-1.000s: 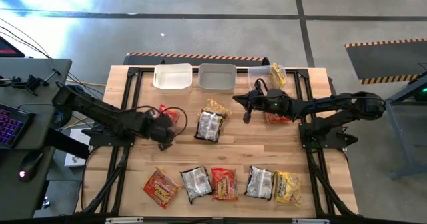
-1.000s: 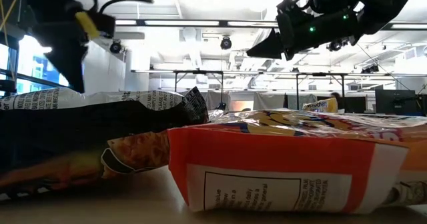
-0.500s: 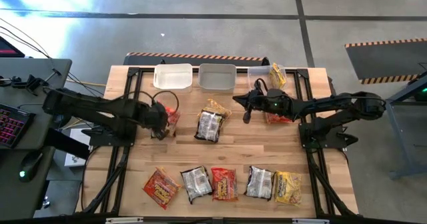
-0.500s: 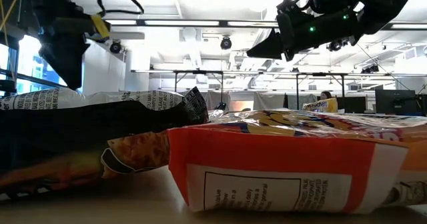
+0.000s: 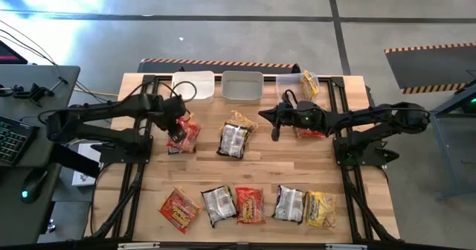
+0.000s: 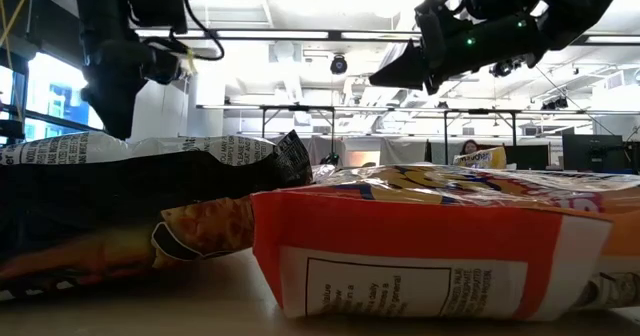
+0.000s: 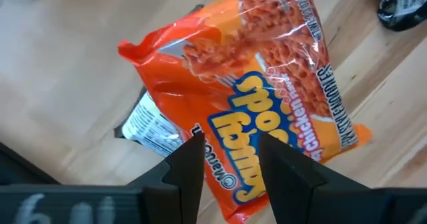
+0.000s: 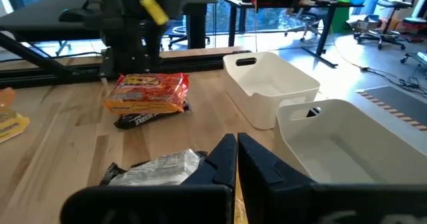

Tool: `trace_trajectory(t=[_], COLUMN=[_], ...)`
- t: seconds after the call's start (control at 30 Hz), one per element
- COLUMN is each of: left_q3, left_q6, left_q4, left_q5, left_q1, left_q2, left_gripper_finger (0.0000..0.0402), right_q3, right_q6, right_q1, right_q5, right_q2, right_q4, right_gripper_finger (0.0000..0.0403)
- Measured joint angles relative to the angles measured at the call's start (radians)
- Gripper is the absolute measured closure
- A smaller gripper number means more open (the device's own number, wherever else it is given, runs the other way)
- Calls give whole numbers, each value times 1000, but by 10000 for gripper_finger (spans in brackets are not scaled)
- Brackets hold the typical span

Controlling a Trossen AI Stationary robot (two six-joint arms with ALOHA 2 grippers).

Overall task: Sort Maruchan noodles
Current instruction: Put the orange noodle pack into the white bin

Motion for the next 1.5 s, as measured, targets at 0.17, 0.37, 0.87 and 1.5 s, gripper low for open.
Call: trace_trajectory(t=[0.17,0.37,0.87,1.5], left_q3=[0,0,4,-1], left_q6=[21,73,222,358], left_q4=[1,22,98,163], left_q5=[51,55,157,213], left_q1=[94,192,306,243], left_q2=[14,56,258,56], left_gripper_finger=[265,226,227,401], right_q3=[0,0,1,2], right_q6=[0,0,-1,189], right_q1=[3,3,3,3], right_q5=[1,2,0,-76], right_q2=[0,0,0,7], right_q4=[0,0,0,-20], right_gripper_finger=[402,402,402,330])
